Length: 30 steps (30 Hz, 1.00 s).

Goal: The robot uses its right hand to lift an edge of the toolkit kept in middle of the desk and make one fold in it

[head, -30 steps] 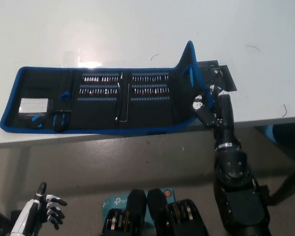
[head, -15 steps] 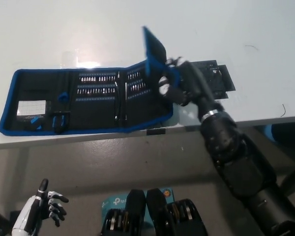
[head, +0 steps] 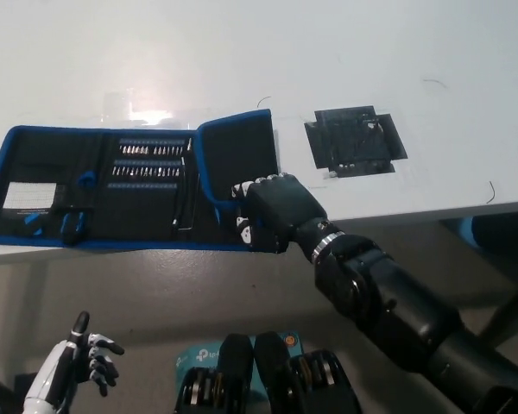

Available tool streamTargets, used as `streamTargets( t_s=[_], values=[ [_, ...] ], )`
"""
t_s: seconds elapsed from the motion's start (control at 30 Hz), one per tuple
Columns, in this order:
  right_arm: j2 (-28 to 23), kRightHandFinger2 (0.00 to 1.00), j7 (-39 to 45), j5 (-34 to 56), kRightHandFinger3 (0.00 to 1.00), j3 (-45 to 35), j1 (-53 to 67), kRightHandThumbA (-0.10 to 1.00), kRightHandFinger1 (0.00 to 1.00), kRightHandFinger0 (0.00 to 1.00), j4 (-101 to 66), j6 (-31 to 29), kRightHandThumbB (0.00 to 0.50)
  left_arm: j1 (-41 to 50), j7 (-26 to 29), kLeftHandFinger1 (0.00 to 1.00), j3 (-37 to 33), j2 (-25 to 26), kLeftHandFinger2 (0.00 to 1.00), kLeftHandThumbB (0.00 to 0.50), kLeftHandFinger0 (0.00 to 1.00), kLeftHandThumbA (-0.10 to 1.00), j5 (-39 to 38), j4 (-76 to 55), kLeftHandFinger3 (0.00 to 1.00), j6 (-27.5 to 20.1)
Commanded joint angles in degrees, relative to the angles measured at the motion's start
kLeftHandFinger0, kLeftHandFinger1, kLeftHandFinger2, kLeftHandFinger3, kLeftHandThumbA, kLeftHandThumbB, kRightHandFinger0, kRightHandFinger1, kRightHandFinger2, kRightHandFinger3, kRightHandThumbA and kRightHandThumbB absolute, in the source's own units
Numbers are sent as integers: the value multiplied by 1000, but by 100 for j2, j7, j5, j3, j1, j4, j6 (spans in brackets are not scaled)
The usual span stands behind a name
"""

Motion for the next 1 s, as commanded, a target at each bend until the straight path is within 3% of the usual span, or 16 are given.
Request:
streamTargets(
  t_s=[0.0, 0.03, 0.07, 0.17, 0.2, 0.33, 0.57, 0.6, 0.77, 0.97],
  values=[
    [61, 620, 611, -535, 1000, 361, 204, 44, 637, 441, 304, 368, 184, -55, -19, 271, -3, 110, 260, 500, 250, 1000, 77, -156, 361, 2],
    [60, 675, 626, -571, 1000, 356, 225, 53, 737, 577, 307, 433, 183, -45, -20, 272, -5, 99, 264, 500, 249, 1000, 65, -184, 362, 25],
    [85, 1000, 563, -693, 1000, 372, 268, 170, 1000, 1000, 420, 662, 330, -56, -55, 276, -9, 117, 273, 500, 249, 1000, 41, -150, 376, 17],
    [60, 1000, 807, -793, 1000, 392, 261, 350, 1000, 1000, 282, 855, 487, -56, -70, 269, 10, 129, 270, 500, 232, 1000, 19, -151, 378, 10],
    [44, 1000, 816, -834, 1000, 406, 247, 409, 1000, 1000, 240, 877, 500, -66, -65, 269, 12, 131, 268, 500, 236, 1000, 27, -138, 377, -1],
    [-25, 1000, 1073, -944, 1000, 348, 226, 585, 1000, 1000, -319, 1236, 500, -95, -89, 279, 12, 139, 280, 500, 253, 1000, 12, -102, 382, -30],
    [-39, 1000, 1938, -410, 1000, -38, 257, 590, 1000, 1000, -1275, 1744, 500, -61, -72, 281, 17, 143, 277, 500, 268, 1000, 33, -124, 383, -36],
    [-48, 1000, 2050, -354, 1000, -69, 254, 635, 1000, 1000, -1374, 1780, 500, -63, -80, 279, 17, 154, 267, 500, 268, 1000, 32, -115, 381, -33],
    [-166, 1000, 2690, -194, 1000, -175, 234, 564, 1000, 1000, -2215, 2067, 500, -82, -62, 276, 50, 136, 279, 500, 263, 1000, -12, -138, 376, 59],
    [-144, 1000, 2831, -33, 1000, -438, 327, 513, 1000, 1000, -2730, 2203, 500, -55, -57, 293, 55, 163, 292, 500, 291, 1000, 21, -112, 378, 6]
  ],
)
